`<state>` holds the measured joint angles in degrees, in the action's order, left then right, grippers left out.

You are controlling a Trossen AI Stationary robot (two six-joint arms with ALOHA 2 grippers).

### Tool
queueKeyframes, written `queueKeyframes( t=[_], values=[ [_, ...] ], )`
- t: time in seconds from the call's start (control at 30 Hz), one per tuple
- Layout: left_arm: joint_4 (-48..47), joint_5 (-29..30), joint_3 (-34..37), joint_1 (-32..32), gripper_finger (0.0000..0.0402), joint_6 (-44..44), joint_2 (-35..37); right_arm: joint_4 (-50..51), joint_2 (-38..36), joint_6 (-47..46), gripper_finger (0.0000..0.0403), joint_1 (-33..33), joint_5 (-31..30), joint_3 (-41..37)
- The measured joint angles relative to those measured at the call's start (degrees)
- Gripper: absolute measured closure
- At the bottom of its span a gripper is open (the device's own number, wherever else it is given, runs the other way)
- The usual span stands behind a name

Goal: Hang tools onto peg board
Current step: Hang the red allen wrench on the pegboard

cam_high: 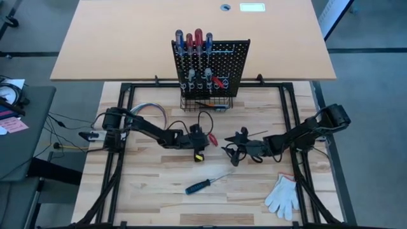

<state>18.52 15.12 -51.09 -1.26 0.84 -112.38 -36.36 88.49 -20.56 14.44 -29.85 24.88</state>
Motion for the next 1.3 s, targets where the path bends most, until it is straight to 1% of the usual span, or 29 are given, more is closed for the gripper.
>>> queueKeyframes(
  t=[0.03, 0.13, 0.23, 0.3, 0.37, 0.5, 0.63, 0.73, 0.8, 0.9, 1.0, 1.07, 1.23, 1.3],
  values=[
    [-0.2, -0.1, 0.0, 0.0, 0.0386, 0.3, 0.0, 0.0, 0.0, 0.0, 0.0184, 0.3, 0.0, 0.0],
    [0.2, 0.4, 0.1, -0.3, 0.0394, 0.8, 0.2, -0.9, 0.0, 0.0, 0.0184, 1.0, -0.1, 0.0],
    [1.3, 5.0, 0.3, -1.7, 0.0398, 0.0, 1.6, -2.3, 0.0, -1.9, 0.0184, 0.7, -0.2, 0.0],
    [1.5, 9.9, 0.5, -3.1, 0.0399, -1.8, 2.9, -2.4, 0.0, -3.9, 0.0184, 0.0, -0.3, 0.0],
    [4.2, 16.1, 0.5, -4.8, 0.04, -3.6, 4.2, -2.2, 0.0, -5.8, 0.0184, -0.7, -0.4, 0.0],
    [7.8, 27.8, 0.3, -8.9, 0.0401, -7.0, 5.5, -3.3, 0.0, -6.9, 0.0184, -1.6, -0.6, 0.0],
    [15.3, 37.2, 0.3, -12.8, 0.0401, -12.9, 5.5, -10.4, 3.0, -6.6, 0.0184, -1.8, -1.7, 0.0],
    [19.8, 42.1, 0.3, -15.2, 0.0401, -17.8, 5.5, -19.3, 7.1, -5.7, 0.0184, -1.8, -1.7, 0.0],
    [22.3, 44.0, 0.3, -16.4, 0.0401, -21.2, 5.5, -25.8, 9.5, -3.9, 0.0184, -1.8, -0.7, 0.0],
    [24.9, 44.9, 0.3, -17.5, 0.0401, -23.7, 5.6, -34.8, 11.7, 0.4, 0.0184, -1.7, 1.0, 0.1],
    [25.1, 44.8, 0.3, -17.7, 0.0401, -23.9, 5.6, -39.4, 13.0, 1.6, 0.0189, -1.7, 1.7, 0.6],
    [25.1, 44.8, 0.3, -17.7, 0.0401, -23.9, 5.6, -40.1, 13.2, 1.6, 0.0198, -1.8, 1.7, 1.3],
    [25.0, 44.9, 0.3, -17.7, 0.0401, -23.8, 5.6, -37.4, 13.2, 1.6, 0.0229, -2.0, 1.7, 3.2],
    [25.1, 45.0, 0.3, -17.7, 0.0401, -24.2, 5.6, -37.4, 13.2, 1.5, 0.0235, -2.0, 1.7, 3.3]
  ],
)
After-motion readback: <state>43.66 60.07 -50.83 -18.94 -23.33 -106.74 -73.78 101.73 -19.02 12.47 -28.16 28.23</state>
